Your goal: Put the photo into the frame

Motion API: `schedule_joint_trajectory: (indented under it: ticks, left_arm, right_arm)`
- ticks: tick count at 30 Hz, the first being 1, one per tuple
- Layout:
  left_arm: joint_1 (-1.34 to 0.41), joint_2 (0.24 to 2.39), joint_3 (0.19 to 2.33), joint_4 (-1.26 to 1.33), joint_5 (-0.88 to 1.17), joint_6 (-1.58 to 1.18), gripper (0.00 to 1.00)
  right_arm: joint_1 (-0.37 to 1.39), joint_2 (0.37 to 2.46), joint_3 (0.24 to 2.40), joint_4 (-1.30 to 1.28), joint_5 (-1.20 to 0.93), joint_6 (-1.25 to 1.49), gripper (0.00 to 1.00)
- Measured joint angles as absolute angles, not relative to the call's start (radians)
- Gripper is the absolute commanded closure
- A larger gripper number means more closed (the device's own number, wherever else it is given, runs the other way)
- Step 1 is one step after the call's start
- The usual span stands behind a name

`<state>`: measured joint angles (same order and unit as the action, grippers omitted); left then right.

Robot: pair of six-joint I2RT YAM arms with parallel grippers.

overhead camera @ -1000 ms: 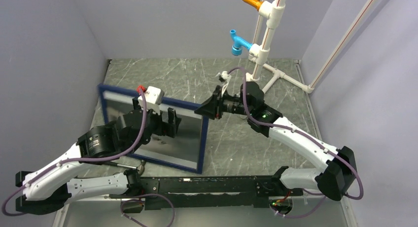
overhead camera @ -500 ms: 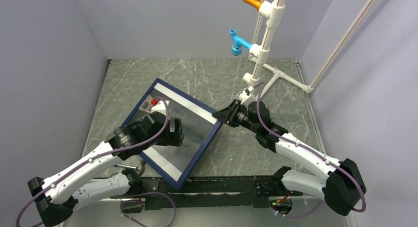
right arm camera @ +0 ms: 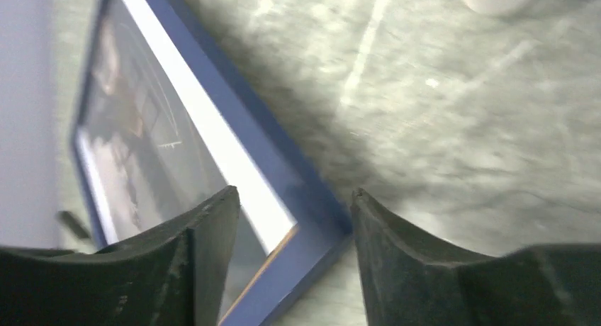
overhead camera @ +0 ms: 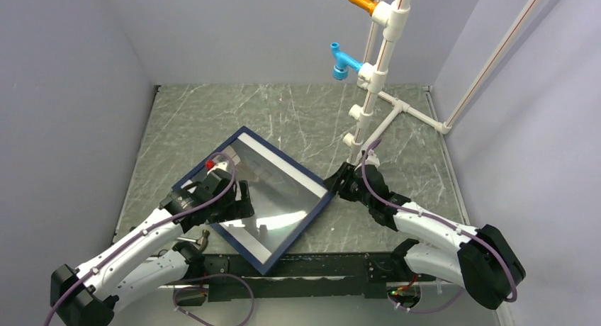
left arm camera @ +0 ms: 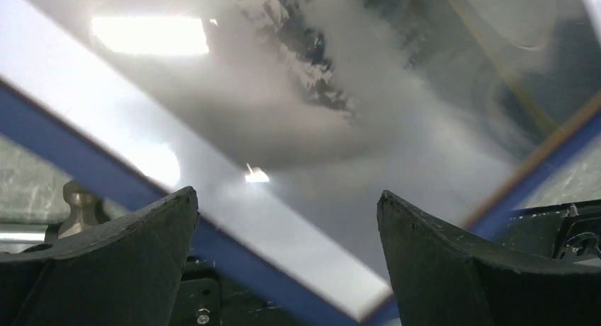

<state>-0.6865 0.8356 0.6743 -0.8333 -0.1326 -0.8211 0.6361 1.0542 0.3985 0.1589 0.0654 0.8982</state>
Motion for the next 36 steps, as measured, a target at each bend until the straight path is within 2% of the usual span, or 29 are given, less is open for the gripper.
schedule_joint_trajectory:
  ticks: [4, 9, 11, 13, 18, 26, 36]
  left_arm:
    - [-0.682, 0.789, 0.634, -0.874, -0.125, -0.859, 0.01]
    - [-0.681, 0.731, 0.631, -0.935, -0.129, -0.909, 0.01]
    - [-0.681, 0.725, 0.620, -0.946, -0.128, -0.931, 0.01]
    - [-0.680, 0.723, 0.595, -0.950, -0.128, -0.950, 0.01]
    - [-0.679, 0.752, 0.516, -0.941, -0.117, -0.989, 0.09]
    - [-0.671, 0.827, 0.446, -0.821, -0.097, -1.008, 0.09]
    - [-0.588, 1.042, 0.509, -0.755, -0.079, -0.926, 0.09]
  right_arm:
    - [0.629, 1.076, 0.366, 0.104, 0.109, 0.836, 0.23]
    - [0.619, 1.089, 0.367, 0.104, 0.120, 0.782, 0.04]
    - [0.616, 1.109, 0.377, 0.102, 0.120, 0.759, 0.01]
    - [0.613, 1.139, 0.397, 0.099, 0.114, 0.729, 0.00]
    - [0.611, 1.251, 0.494, 0.084, 0.058, 0.651, 0.00]
    - [0.612, 1.365, 0.529, 0.086, -0.096, 0.603, 0.00]
    - [0.604, 1.368, 0.521, 0.107, -0.179, 0.560, 0.00]
